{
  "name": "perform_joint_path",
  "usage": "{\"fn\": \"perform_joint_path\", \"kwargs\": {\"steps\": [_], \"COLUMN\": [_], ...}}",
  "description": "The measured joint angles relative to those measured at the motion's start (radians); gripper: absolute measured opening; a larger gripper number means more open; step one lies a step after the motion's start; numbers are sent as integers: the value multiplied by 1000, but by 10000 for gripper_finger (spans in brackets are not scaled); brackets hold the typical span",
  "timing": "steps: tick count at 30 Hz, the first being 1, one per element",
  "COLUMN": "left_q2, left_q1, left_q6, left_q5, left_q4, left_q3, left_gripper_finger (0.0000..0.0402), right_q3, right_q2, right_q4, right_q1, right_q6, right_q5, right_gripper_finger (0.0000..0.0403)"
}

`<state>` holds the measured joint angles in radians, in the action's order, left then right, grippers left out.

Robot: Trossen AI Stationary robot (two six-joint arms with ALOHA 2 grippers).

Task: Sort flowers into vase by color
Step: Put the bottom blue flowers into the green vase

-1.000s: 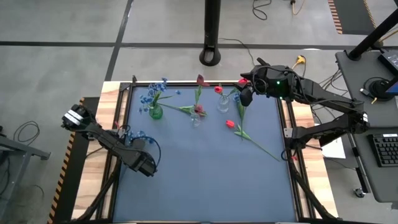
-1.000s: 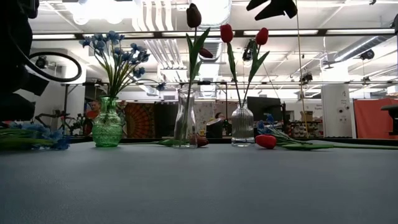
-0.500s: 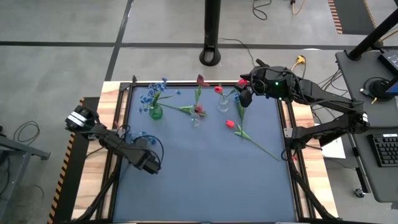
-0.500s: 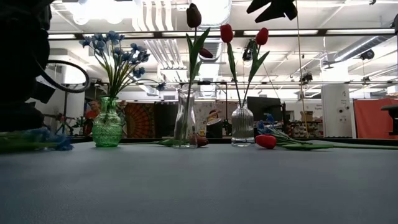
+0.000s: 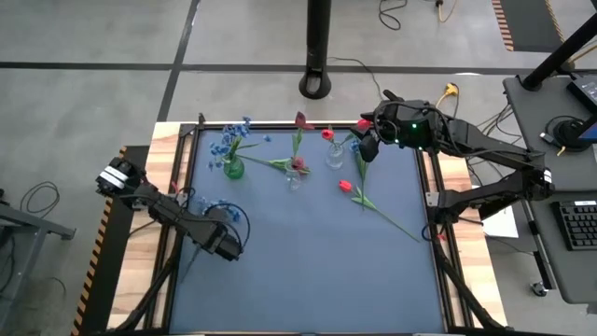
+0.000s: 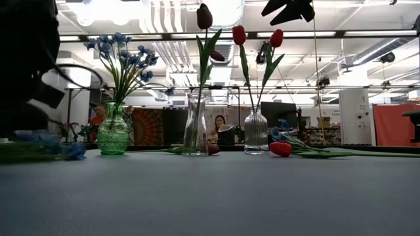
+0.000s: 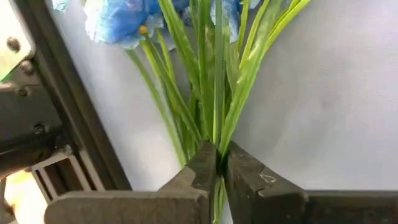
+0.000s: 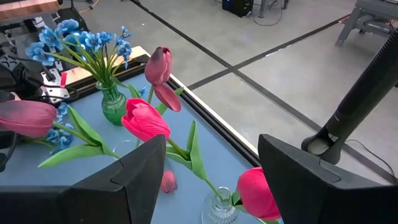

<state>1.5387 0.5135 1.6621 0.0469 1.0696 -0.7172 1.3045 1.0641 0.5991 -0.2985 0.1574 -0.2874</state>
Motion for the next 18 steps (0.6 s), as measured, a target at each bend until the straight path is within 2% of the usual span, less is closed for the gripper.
{"fn": "perform_joint_path", "kwargs": {"steps": [11, 18], "left_q2": [-87, -158], "left_q1": [54, 156], "left_q6": [-188, -365], "left_q5": [260, 498], "left_q4": [-2, -65], "left_q3": [-191, -305], "left_gripper_finger": [1, 1], "right_q3": [-1, -5], "right_q2": [0, -2], "right_q4": [24, 54], "right_q1": [10, 62], "right_q6": [-25, -28], "right_q5": [10, 7], "right_gripper_finger": [246, 245]}}
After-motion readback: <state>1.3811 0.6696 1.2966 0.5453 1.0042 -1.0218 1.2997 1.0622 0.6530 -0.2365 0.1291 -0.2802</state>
